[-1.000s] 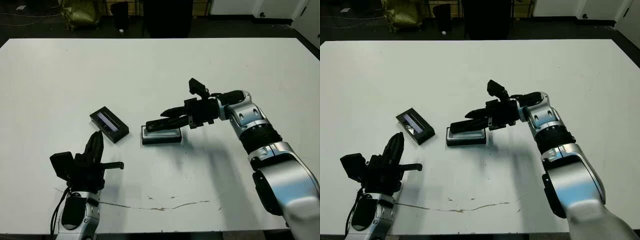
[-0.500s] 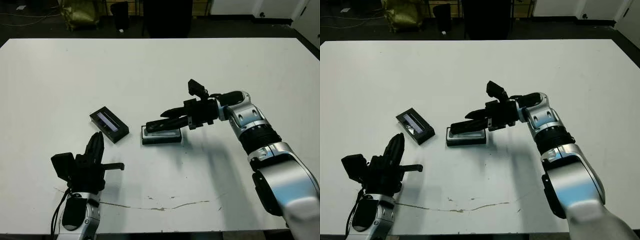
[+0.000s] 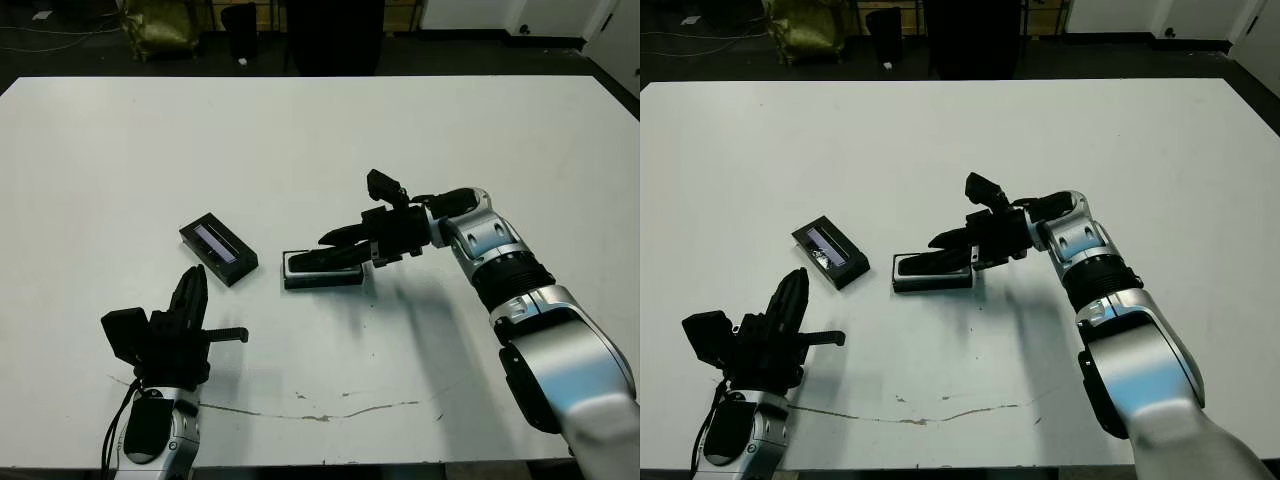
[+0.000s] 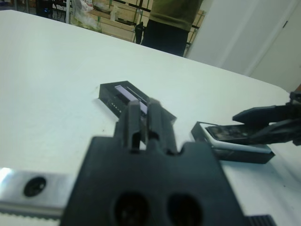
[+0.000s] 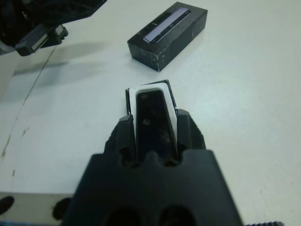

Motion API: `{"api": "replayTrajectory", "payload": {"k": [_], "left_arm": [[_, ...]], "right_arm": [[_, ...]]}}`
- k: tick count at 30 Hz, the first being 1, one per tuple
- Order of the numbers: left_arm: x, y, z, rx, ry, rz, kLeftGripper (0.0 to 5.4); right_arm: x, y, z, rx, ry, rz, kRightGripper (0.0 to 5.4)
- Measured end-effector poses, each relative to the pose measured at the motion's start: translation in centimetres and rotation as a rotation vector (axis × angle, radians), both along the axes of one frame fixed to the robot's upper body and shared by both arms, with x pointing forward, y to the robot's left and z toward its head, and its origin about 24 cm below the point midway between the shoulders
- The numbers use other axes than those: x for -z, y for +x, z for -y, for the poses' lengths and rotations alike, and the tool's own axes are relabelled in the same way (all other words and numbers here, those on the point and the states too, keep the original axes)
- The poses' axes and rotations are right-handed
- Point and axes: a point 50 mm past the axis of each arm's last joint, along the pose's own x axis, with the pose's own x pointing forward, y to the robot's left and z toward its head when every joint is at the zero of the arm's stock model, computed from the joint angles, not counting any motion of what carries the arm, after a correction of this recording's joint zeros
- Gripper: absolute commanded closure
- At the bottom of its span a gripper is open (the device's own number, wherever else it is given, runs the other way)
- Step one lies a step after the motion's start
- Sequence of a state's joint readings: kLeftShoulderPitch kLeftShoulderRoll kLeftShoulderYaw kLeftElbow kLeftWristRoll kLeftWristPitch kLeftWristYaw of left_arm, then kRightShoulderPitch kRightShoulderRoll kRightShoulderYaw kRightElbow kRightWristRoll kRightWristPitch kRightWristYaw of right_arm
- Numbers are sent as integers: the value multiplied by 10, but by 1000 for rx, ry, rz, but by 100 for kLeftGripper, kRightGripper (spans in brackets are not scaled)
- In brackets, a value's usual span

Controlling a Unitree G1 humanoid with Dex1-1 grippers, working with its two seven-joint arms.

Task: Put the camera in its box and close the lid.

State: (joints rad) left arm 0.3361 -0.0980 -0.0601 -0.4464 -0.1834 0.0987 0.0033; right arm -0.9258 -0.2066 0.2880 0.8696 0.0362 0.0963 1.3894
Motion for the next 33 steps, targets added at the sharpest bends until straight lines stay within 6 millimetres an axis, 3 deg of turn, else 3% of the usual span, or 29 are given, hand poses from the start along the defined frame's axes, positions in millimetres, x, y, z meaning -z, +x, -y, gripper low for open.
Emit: {"api": "replayTrajectory", "payload": {"k": [25, 33], "left_arm": [[1, 0, 1, 1, 5, -10, 540], [0, 1, 1, 5, 1, -13, 540]], "right_arm": [[13, -4, -8, -4, -22, 56, 471], [11, -5, -19, -59, -30, 180, 303]]}}
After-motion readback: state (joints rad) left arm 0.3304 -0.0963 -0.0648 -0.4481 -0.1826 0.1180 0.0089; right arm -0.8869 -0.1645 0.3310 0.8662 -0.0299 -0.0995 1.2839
